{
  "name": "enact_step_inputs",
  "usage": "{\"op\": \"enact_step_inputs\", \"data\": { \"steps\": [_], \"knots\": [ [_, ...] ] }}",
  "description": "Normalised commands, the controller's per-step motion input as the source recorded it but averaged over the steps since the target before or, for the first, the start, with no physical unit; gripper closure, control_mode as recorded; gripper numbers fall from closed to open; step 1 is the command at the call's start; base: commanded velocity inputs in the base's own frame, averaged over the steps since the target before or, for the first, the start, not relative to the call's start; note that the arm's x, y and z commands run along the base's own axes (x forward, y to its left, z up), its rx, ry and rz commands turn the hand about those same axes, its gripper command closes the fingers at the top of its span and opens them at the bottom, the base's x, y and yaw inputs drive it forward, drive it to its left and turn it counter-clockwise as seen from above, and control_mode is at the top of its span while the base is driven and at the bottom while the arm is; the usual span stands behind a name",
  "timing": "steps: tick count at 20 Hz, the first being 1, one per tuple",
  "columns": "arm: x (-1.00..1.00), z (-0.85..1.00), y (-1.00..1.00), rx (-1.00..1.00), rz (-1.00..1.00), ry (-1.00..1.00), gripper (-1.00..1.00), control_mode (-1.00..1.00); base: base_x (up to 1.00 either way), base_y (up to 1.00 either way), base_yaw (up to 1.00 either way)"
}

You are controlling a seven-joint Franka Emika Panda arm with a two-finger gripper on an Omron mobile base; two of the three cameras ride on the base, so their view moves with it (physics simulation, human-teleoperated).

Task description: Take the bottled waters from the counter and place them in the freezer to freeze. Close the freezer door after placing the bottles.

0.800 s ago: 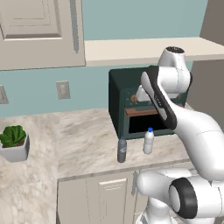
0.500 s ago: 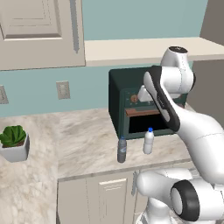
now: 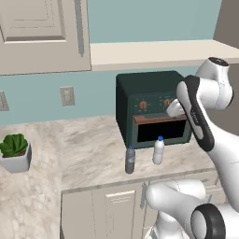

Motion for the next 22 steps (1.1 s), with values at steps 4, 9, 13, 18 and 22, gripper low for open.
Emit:
{"op": "enact_step_inputs", "data": {
  "steps": [4,9,13,18,22],
  "knots": [
    [-0.10,-0.17,-0.57,0.06,0.23,-0.01,-1.00,-1.00,0.00,0.00,0.00],
    [-0.21,-0.17,-0.31,0.06,0.34,-0.06,-1.00,-1.00,0.00,0.00,0.00],
    [-0.01,-0.33,-0.03,0.09,0.40,-0.05,-1.00,-1.00,0.00,0.00,0.00],
    [0.00,-0.41,0.00,0.14,0.38,-0.14,-1.00,-1.00,0.00,0.00,0.00],
    [0.02,-0.39,-0.08,0.17,0.34,-0.24,-1.00,-1.00,0.00,0.00,0.00]
  ]
}}
